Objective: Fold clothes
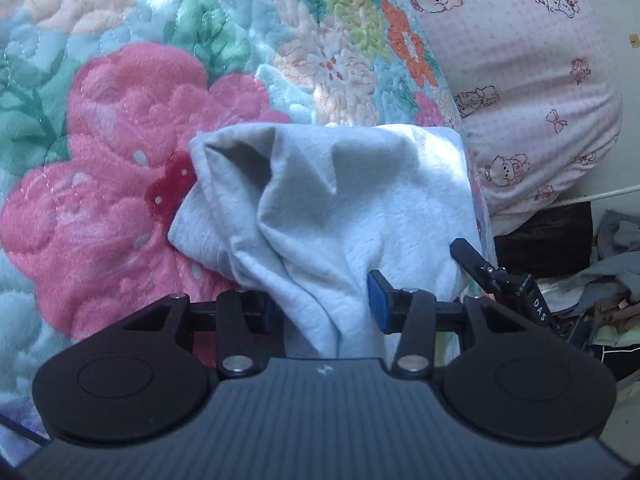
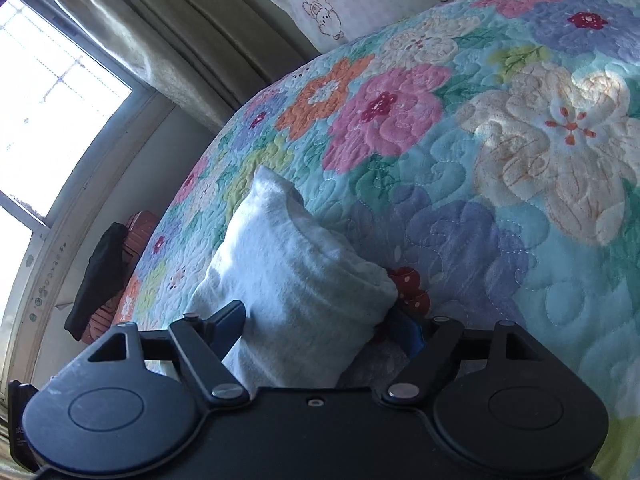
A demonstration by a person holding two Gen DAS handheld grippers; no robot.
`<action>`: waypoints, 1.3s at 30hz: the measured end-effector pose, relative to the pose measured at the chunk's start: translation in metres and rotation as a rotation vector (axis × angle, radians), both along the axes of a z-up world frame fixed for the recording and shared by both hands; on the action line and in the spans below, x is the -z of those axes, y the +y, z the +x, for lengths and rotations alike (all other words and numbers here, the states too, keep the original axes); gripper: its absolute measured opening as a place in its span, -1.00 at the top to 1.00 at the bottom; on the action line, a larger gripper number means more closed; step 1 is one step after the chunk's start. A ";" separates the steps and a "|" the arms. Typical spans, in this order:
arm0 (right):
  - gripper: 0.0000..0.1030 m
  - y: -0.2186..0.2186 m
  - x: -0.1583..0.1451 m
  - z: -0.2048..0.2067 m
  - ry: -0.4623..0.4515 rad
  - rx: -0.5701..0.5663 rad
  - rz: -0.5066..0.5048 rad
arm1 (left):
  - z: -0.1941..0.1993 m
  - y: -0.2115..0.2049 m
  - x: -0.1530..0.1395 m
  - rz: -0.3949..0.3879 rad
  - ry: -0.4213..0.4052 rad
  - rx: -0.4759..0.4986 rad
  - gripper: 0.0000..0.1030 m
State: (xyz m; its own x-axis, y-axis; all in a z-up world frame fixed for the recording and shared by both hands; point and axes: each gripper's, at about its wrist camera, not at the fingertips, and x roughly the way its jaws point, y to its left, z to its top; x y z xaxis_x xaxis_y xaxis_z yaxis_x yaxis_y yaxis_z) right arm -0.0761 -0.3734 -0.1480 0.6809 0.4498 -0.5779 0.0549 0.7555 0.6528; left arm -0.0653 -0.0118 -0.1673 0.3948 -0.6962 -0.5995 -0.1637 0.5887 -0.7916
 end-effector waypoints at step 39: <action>0.19 0.175 -0.262 0.074 -0.298 -0.282 -0.568 | 0.037 0.060 -0.220 0.315 -0.527 -0.079 0.54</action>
